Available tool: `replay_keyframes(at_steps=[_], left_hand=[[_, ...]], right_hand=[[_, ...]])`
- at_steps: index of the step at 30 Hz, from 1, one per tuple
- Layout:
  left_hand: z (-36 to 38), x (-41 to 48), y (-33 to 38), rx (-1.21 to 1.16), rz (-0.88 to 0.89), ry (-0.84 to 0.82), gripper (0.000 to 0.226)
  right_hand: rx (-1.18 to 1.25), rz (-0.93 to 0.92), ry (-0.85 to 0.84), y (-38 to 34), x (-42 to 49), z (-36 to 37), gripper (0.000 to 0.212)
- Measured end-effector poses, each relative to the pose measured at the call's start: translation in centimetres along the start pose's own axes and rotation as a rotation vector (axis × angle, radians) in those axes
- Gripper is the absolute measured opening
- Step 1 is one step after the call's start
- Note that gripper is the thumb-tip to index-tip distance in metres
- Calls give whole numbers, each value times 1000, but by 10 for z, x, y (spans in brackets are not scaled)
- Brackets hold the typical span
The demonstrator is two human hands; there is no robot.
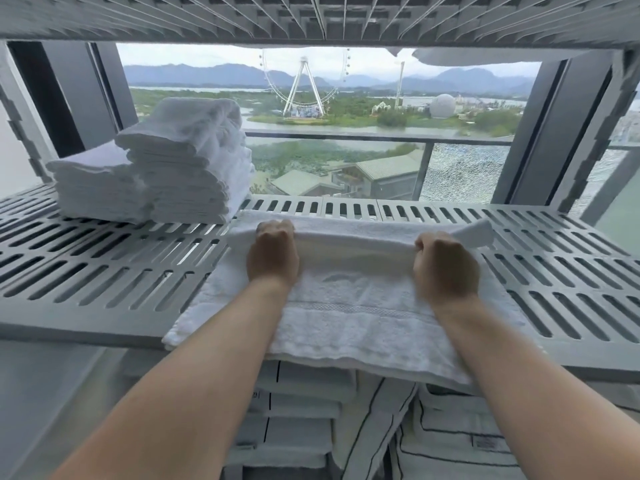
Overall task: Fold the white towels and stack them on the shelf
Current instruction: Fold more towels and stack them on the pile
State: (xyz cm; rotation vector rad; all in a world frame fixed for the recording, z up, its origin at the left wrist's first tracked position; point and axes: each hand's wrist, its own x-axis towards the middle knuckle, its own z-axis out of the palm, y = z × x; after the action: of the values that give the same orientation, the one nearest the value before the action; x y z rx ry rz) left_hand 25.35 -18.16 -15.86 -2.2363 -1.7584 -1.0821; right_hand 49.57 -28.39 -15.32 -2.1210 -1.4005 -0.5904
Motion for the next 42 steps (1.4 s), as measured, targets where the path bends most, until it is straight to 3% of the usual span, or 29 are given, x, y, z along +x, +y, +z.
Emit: replay_keyframes(at_steps=[8,12,15,20,30,32,37,42], left_hand=[[2,1,-4,235,1,-30,20],[6,2,-6,287,-10,-6,24],[7,2,-6,177,53,-12,26],[2,0,-4,-125,327,-115,23],[6,0,-4,-74,213,-73,17],[5,0,-2,-68,193,-58,17],[3,0,-1,-26,178,-56,19],[2,-2,1,-51,203,13,19]], right_hand=[[-249,-25,-41,1,-1,0,19],[-178,-26,-58,2,1,1,22],[-120,4,-89,4,1,2,25],[-109,69,-120,7,2,5,30],[-113,287,-329,13,3,10,45],[-121,272,-301,13,2,9,45],[-89,65,-16,10,5,7,43],[-97,205,-196,15,2,5,36]])
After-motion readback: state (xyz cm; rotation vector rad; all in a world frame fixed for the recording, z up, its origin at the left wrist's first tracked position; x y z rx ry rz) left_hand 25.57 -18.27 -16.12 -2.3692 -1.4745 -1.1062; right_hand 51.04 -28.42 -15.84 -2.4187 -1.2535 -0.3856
